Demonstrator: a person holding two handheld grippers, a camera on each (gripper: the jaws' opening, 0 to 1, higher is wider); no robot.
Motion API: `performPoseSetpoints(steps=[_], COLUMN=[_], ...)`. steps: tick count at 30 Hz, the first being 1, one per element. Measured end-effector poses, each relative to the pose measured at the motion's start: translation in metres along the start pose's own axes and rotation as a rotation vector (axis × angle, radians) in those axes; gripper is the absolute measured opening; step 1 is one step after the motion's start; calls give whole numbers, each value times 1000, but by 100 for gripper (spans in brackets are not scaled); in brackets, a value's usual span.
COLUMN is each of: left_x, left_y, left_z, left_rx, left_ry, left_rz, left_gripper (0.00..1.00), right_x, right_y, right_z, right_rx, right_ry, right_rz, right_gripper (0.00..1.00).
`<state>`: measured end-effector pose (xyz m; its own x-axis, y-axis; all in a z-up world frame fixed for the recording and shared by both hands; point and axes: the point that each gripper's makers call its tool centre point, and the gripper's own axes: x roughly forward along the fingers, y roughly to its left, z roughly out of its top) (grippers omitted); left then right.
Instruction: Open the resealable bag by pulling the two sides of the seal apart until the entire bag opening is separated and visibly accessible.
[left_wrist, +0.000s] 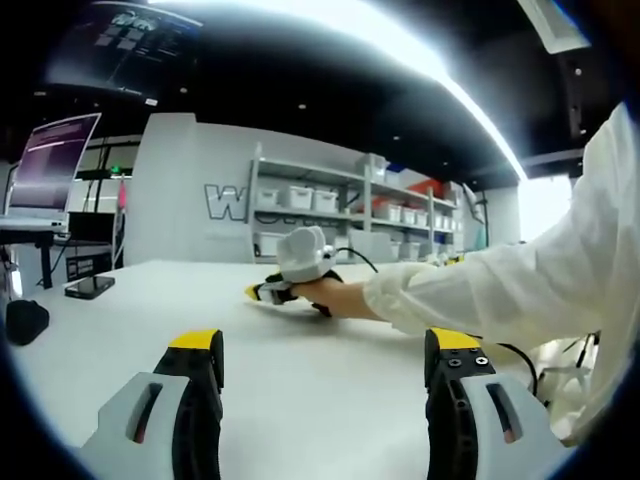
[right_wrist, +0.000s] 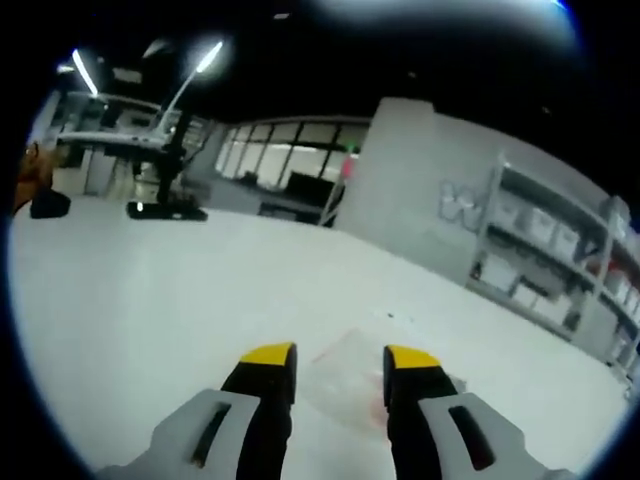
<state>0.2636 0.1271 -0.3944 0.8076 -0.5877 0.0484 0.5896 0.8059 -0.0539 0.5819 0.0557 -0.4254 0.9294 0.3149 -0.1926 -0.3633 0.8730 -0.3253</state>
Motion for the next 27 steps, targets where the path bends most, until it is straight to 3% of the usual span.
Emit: performPoseSetpoints(steps=[18,27], left_x=[2,3], left_y=[4,5], left_z=[0,0], left_rx=[-4,-9], left_ry=[4,5], left_rz=[-2,-6], left_gripper=[81,81], right_x=[9,10], right_y=[-2,-1], right_z=[-3,-4], right_rx=[31,35], right_ry=[26,19], right_rz=[-16,-7], right_gripper=[26,9])
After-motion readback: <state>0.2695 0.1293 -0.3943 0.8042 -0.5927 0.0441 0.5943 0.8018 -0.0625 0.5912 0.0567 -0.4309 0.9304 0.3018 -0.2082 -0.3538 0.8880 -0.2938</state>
